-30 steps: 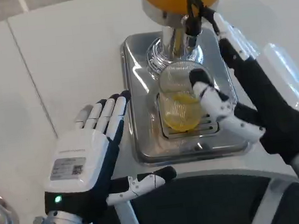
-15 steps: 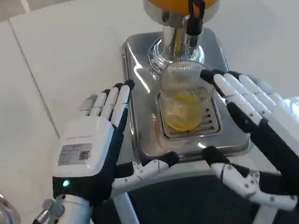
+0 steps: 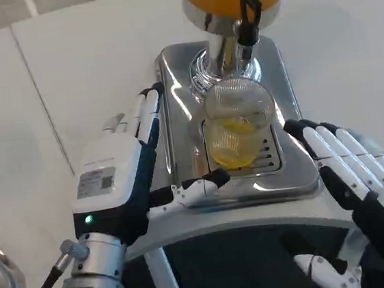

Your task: Grasp the cup under the faucet to collect the drink, then remove the cup.

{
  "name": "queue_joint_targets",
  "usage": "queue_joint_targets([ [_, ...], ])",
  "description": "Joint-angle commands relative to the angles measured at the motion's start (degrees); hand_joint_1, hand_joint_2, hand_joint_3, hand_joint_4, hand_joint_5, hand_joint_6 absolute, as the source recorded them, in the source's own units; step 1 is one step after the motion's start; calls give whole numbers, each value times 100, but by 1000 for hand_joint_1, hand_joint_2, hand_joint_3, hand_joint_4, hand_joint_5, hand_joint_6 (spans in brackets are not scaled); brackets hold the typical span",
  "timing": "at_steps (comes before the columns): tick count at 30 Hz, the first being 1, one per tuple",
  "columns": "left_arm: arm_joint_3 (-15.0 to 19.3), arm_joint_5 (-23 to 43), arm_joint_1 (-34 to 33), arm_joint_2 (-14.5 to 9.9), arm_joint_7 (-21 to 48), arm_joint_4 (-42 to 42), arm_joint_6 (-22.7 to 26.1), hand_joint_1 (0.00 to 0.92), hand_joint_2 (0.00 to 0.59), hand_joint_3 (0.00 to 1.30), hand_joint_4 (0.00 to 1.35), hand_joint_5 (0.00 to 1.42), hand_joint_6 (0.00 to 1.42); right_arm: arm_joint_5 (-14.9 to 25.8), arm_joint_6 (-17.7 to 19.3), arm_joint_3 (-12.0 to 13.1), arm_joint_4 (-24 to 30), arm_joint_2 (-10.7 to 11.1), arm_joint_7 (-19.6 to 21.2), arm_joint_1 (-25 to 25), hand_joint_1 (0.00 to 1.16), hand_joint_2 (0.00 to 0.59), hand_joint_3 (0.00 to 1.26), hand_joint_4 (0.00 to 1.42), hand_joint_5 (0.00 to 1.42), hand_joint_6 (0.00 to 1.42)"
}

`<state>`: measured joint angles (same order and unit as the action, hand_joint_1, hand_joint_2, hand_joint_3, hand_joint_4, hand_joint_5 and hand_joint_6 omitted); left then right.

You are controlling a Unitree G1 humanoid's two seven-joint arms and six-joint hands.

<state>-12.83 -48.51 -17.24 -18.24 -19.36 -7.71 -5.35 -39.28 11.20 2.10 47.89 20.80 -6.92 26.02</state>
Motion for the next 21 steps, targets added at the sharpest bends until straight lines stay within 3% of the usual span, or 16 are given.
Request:
queue_joint_targets([
  [1,-46,214,-45,81,-158,-71,-175,86,64,0,0,157,156,-76,46,133,180,-42,-122,193,313,443,0,0,0,0],
  [9,-140,323,27,115,-236,-87,-331,109,62,0,0,183,174,-31,-14,232,302,-181,-229,357,315,434,0,0,0,0],
  [21,-607,131,-320,263,-488,-620,-308,166,63,0,0,223,208,23,52,407,471,-371,-361,647,315,431,0,0,0,0],
])
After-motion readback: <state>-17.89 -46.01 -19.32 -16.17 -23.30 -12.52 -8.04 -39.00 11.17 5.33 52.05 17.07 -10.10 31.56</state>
